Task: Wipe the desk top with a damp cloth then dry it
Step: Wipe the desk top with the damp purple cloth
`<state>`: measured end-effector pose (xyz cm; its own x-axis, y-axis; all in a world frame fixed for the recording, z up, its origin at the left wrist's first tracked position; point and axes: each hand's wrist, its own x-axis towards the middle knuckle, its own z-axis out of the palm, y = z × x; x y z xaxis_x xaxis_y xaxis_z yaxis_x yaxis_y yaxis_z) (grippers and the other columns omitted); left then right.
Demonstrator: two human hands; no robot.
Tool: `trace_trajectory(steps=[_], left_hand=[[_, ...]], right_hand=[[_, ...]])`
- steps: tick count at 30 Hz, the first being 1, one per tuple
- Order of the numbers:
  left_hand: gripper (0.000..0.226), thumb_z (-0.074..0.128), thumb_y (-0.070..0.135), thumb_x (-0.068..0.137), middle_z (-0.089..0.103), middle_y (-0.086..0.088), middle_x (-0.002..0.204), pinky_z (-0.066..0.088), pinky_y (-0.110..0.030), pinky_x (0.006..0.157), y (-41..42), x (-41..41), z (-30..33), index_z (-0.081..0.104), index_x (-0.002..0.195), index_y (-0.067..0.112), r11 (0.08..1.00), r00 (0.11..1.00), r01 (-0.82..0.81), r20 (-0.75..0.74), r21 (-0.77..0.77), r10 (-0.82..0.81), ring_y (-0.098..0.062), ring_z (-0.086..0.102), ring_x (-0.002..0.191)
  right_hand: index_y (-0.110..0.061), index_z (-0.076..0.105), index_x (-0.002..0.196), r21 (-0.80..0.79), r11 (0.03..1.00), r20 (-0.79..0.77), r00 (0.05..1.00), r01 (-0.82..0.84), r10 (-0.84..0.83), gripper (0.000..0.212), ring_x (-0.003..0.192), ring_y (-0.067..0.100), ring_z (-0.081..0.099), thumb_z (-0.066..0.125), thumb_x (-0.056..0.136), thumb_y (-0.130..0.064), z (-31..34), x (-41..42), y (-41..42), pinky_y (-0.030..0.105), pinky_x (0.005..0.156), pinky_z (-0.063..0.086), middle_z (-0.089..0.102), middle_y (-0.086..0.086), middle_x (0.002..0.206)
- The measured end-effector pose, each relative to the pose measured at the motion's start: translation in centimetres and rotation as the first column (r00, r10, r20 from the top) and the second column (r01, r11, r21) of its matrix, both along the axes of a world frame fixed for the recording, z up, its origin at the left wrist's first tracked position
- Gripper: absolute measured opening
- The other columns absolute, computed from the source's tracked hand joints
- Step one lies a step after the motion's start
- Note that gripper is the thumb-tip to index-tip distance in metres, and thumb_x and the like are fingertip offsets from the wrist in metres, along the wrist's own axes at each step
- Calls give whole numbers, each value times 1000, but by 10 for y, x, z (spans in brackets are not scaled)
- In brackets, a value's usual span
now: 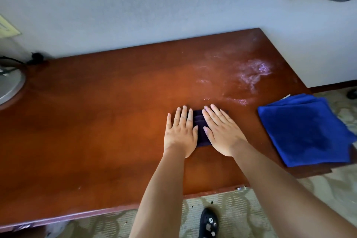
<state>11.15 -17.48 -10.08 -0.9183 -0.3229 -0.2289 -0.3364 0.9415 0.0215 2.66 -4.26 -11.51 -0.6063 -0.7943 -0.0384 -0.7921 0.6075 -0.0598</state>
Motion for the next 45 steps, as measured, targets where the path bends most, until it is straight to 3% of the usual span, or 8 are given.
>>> trace_trajectory(steps=[5,8,11,14,18,33,38,45], left_hand=[[58,5,41,103,-18,-2,160,-8,-47,120,24,35,1,-16,151,17,999,999,35,7,23,-35,-20,-18,147],[58,5,42,103,-19,-2,160,-9,-48,119,34,49,2,-16,151,18,998,998,59,18,19,-60,-20,-20,147],[58,2,43,101,-19,-3,160,-11,-50,118,35,51,3,-16,151,18,995,995,94,23,-17,-94,-21,-20,147],[62,-5,44,95,-18,-3,161,-12,-52,117,28,40,2,-16,151,20,993,993,115,6,-33,-115,-21,-20,147],[61,-2,43,97,-16,-2,161,-10,-52,118,14,11,-1,-14,152,20,996,996,87,-29,-35,-88,-21,-19,147],[57,5,43,102,-13,0,162,-6,-52,119,-70,-133,-6,-12,153,23,999,998,-18,-57,-46,15,-20,-17,147],[57,6,42,103,-13,0,162,-6,-51,119,-81,-151,-3,-12,153,22,999,998,-18,-53,-49,15,-19,-16,148],[58,4,42,103,-18,-1,161,-8,-50,119,-71,-126,0,-17,151,19,998,1000,-19,-7,-52,19,-19,-18,147]], right_hand=[[-11,4,152,13,999,32,999,42,-42,98,148,17,-3,-43,75,-50,0,42,28,29,114,-10,1,0,160],[-10,9,151,5,996,22,996,86,-86,90,147,16,2,-35,83,-49,2,61,39,28,117,-9,5,0,159],[-11,-6,147,23,997,45,996,71,-72,85,145,12,-10,-39,79,-48,0,64,44,28,116,-13,-12,-2,155],[-9,7,148,38,996,54,995,83,-85,77,144,12,0,-26,90,-48,4,53,39,30,116,-7,10,0,159],[-15,-15,147,19,998,70,996,54,-55,93,146,11,-15,-47,67,-50,4,23,26,27,113,-18,-21,-6,153],[-15,-6,152,3,1000,11,1000,-10,10,78,146,13,-15,-21,82,-46,4,-127,-71,29,115,-13,-9,-1,161],[-15,-7,152,33,999,8,1000,-29,29,57,146,13,-16,6,102,-39,8,-150,-83,30,119,-9,-11,-1,161],[-13,-9,152,74,997,30,999,-13,11,65,146,14,-15,-9,95,-44,11,-127,-72,30,118,-9,-12,1,161]])
